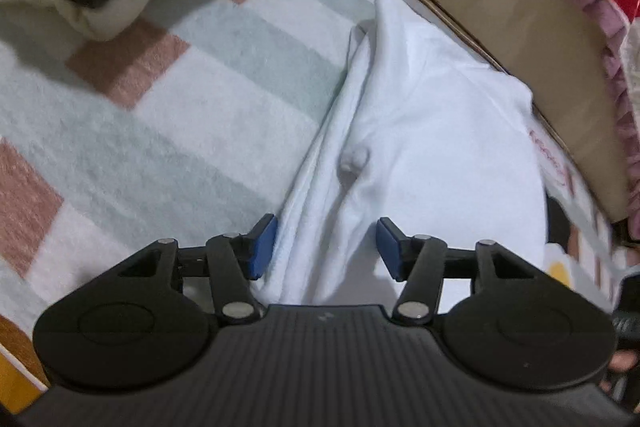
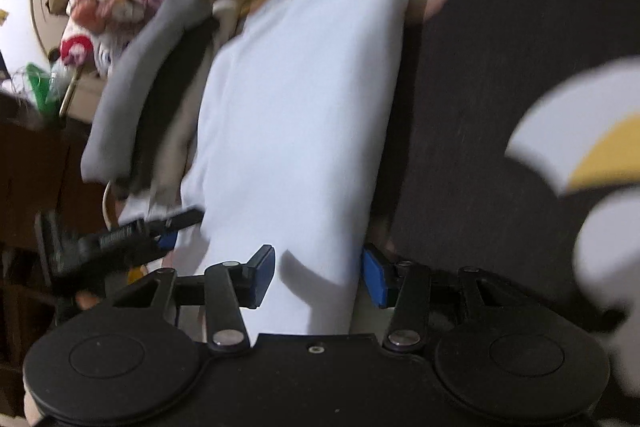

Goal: Fold clothes
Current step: 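Grasp the folded white shirt edge with the left tool while the right tool grasps it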

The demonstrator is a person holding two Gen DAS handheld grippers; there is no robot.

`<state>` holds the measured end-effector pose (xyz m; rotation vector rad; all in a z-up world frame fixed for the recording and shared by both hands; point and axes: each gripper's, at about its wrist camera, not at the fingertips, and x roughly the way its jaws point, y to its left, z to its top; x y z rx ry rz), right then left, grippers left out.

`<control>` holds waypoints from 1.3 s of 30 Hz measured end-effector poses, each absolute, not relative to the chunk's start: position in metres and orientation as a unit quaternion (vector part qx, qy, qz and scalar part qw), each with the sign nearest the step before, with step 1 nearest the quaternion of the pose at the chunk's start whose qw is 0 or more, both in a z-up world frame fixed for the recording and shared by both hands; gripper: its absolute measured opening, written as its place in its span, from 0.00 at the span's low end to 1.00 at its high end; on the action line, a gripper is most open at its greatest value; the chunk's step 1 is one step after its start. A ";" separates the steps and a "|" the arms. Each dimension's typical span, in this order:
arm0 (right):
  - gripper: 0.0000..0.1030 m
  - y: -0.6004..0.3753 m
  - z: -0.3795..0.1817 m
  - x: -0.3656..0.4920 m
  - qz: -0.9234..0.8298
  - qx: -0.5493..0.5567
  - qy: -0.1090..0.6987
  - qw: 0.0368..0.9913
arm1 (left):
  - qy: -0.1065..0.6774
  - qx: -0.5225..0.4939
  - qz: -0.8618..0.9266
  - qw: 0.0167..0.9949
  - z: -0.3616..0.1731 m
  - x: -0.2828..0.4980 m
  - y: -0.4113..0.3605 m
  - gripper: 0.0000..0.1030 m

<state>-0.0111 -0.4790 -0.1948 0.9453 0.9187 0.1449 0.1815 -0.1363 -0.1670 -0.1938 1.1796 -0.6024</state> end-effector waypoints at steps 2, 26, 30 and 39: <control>0.54 -0.470 -0.201 -0.015 0.085 0.461 0.421 0.776 | 0.550 -0.094 -0.280 0.781 -0.168 0.184 -0.136 0.55; 0.58 -0.490 -0.186 0.011 -0.026 0.469 0.341 0.814 | 0.513 -0.052 -0.292 0.806 -0.159 0.172 -0.146 0.16; 0.61 -0.512 -0.195 0.044 -0.017 0.483 0.318 0.816 | 0.485 0.029 -0.281 0.828 -0.164 0.164 -0.162 0.49; 0.27 -0.476 -0.132 0.064 -0.001 0.219 0.229 0.949 | 0.414 0.084 -0.286 0.860 -0.151 0.137 -0.187 0.12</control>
